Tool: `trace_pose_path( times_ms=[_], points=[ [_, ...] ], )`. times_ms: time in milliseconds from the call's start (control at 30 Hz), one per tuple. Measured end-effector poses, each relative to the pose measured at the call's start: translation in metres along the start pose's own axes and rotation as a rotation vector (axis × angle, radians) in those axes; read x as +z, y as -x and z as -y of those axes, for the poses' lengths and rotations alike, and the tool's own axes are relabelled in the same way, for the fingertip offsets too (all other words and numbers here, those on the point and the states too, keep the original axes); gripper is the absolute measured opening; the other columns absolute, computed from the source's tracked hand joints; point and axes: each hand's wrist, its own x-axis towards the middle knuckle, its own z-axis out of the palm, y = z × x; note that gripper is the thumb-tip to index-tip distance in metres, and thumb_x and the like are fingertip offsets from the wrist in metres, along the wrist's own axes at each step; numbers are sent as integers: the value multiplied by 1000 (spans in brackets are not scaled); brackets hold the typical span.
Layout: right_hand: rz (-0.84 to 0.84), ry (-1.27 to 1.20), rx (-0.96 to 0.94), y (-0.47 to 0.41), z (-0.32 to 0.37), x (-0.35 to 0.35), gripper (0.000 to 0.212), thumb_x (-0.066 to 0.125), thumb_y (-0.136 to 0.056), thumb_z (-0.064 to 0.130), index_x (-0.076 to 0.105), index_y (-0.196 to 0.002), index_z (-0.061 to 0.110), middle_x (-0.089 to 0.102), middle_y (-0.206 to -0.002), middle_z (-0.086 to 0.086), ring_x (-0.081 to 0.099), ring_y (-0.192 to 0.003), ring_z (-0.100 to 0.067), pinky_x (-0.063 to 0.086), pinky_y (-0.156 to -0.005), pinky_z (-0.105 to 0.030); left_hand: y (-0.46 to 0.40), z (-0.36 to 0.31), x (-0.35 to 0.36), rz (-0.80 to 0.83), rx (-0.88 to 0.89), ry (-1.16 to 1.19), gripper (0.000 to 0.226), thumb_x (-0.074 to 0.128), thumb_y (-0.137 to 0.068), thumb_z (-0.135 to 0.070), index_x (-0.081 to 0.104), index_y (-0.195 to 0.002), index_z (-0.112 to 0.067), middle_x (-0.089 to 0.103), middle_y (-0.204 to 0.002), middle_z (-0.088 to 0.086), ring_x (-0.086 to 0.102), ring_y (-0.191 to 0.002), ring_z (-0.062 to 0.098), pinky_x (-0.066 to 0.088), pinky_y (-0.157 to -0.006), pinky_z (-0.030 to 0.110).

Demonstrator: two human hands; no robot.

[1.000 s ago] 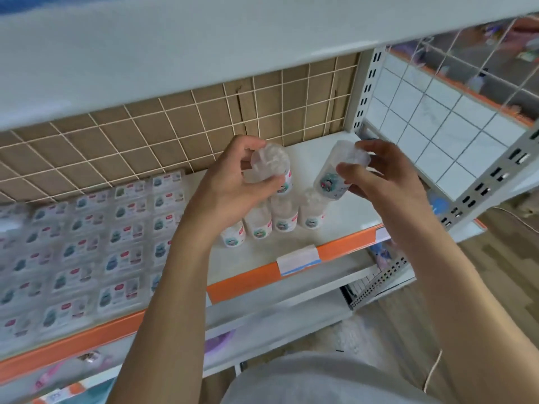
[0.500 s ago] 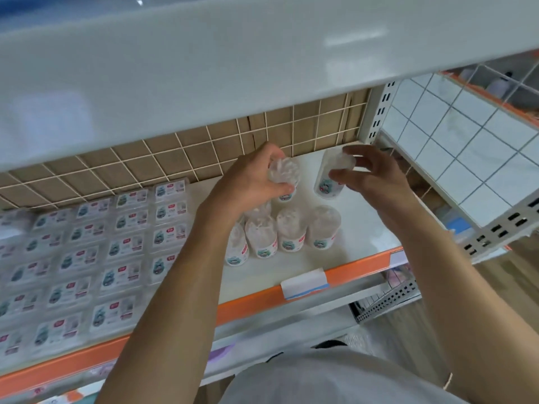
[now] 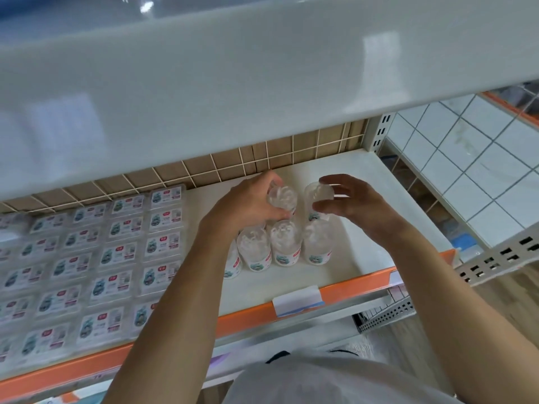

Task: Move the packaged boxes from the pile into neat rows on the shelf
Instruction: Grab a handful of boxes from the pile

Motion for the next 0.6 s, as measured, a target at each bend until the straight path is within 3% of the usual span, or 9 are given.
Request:
trace_pose_path(
  times_ms=[133,233,300,433,600],
  points=[
    [27,-24,34,1,-2,-2,51,83,-71,42,68,-118,29,73,-113,4,67,-110,-18,54,-98,-41,0,0,-7,85,-33,3,69,81,-77,-42,47,-136,-38,52,-136,-11,51,-125,11,43,-106,37],
    [-28,-63,39,2,-5,-1,28,76,-86,30,71,-112,22,74,-108,-2,67,-109,-29,53,-95,-43,0,1,-14,135,-22,53,59,71,-86,-33,48,-140,-37,51,-137,-13,51,-121,5,42,-101,27],
    [-49,-77,42,3,-6,1,20,72,-90,25,72,-110,19,75,-105,-3,68,-105,-29,55,-95,-43,-3,3,-14,95,-32,90,48,65,-91,-38,52,-137,-37,55,-134,-15,54,-119,5,44,-100,27],
    [-43,-75,34,4,-5,8,18,73,-90,27,74,-108,22,76,-101,1,70,-96,-20,57,-93,-40,-12,8,-3,-21,-34,49,43,57,-90,-62,60,-125,-37,63,-121,-16,58,-116,7,46,-101,34],
    [-23,-76,26,5,-4,11,19,73,-90,26,73,-109,22,76,-100,2,70,-100,-21,57,-91,-37,-16,11,4,-24,-27,-26,39,50,-86,-72,62,-93,-36,59,-83,-16,59,-86,14,45,-87,38]
  ],
)
